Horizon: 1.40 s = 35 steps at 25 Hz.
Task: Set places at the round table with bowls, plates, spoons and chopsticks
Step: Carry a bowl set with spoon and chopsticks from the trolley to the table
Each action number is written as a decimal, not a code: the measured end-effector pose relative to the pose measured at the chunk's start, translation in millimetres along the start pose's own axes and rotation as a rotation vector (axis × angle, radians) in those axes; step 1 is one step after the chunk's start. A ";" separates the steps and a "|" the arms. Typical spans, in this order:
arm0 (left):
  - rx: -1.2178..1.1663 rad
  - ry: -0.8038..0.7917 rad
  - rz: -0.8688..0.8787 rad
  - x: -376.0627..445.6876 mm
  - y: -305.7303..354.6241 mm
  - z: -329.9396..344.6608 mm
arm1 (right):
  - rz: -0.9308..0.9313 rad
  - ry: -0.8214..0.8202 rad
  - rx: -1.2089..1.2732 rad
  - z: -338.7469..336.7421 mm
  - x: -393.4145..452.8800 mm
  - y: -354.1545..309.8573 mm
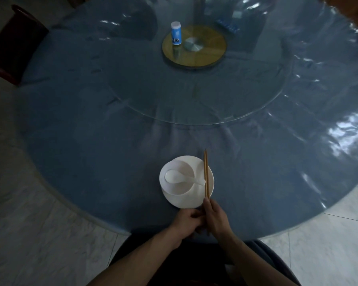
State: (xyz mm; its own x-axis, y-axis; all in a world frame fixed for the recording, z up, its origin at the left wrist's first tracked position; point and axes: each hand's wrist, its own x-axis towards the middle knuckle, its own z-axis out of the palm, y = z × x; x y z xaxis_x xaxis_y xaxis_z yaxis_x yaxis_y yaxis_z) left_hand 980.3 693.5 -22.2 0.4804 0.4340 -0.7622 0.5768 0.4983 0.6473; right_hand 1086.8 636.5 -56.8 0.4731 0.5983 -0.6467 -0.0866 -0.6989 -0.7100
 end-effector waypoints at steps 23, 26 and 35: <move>0.121 0.261 0.096 22.0 -18.7 -5.7 | 0.018 0.115 -0.018 -8.8 -9.1 4.4; 0.101 0.257 0.091 21.5 -17.7 -4.0 | -0.001 0.121 -0.028 -9.1 -8.7 3.4; 0.248 0.381 0.155 15.5 -19.5 -8.0 | -0.233 0.105 -0.385 -32.1 -16.0 -3.5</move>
State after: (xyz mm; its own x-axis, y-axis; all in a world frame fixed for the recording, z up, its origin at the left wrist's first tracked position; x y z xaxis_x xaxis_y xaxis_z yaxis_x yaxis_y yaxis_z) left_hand 971.1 696.5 -46.5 0.3239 0.7563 -0.5684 0.6799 0.2317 0.6957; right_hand 1107.8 616.8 -35.0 0.5293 0.7276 -0.4365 0.3550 -0.6571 -0.6650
